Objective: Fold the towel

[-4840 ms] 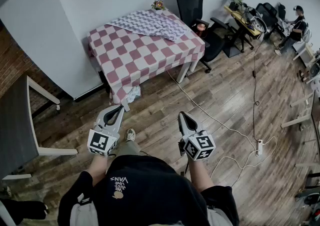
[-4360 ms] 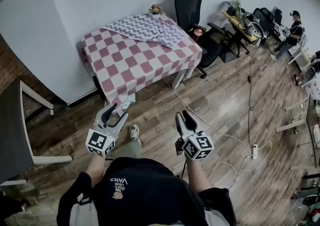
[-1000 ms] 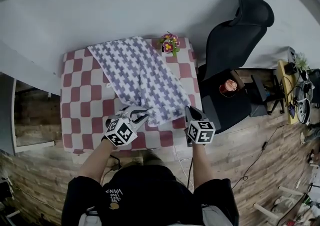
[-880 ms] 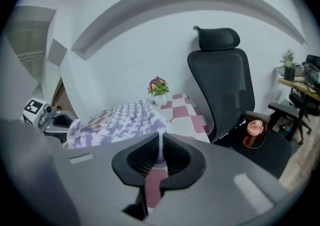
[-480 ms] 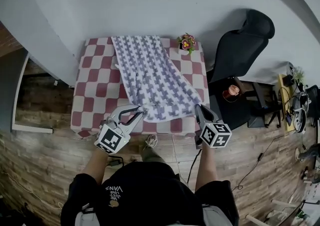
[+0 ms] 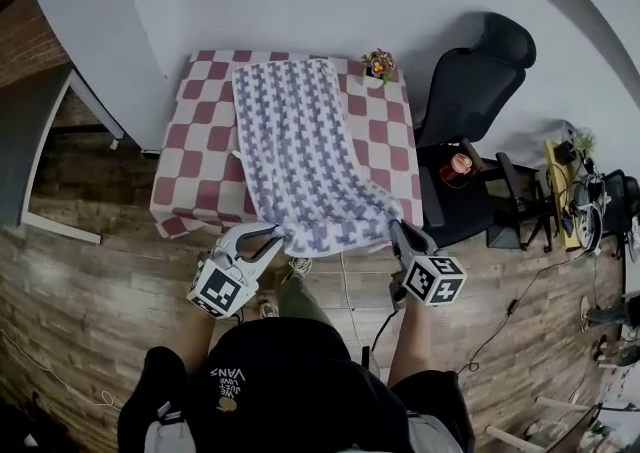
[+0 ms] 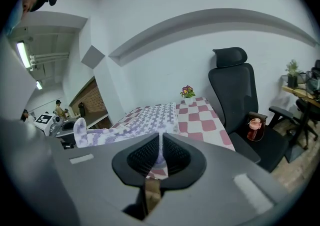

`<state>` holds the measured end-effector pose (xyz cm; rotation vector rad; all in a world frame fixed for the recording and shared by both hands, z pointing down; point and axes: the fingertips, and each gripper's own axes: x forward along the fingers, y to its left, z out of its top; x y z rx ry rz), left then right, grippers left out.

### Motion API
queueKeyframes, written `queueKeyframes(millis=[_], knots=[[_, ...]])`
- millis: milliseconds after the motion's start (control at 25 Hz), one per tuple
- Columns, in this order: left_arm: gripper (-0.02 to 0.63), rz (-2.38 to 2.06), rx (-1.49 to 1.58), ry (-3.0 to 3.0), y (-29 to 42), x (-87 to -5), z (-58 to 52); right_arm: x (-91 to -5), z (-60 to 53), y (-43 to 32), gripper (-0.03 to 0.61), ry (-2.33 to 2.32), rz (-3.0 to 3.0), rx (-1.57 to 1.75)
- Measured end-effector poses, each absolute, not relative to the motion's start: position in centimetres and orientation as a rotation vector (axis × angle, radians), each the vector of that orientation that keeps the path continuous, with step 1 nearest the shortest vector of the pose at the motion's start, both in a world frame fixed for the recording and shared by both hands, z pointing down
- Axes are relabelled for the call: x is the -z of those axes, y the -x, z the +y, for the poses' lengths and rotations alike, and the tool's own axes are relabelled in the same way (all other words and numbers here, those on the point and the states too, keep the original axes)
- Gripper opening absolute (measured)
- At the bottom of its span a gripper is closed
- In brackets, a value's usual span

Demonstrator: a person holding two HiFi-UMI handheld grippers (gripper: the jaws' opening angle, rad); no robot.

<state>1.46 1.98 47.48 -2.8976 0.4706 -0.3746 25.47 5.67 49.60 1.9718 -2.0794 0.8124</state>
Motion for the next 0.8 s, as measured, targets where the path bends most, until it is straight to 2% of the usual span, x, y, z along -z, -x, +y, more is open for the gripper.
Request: queueKeyframes(millis=[400, 800], knots=[[0.057, 0.438, 0.308, 3.031, 2.4, -49.0, 9.6, -48.2, 14.0, -21.9, 0.025, -2.022, -2.130, -0.876], [0.057, 0.626, 0.090, 3.168, 3.8, -47.2, 4.8, -46.2, 8.3, -21.7, 0.025, -2.005, -2.238, -0.814]])
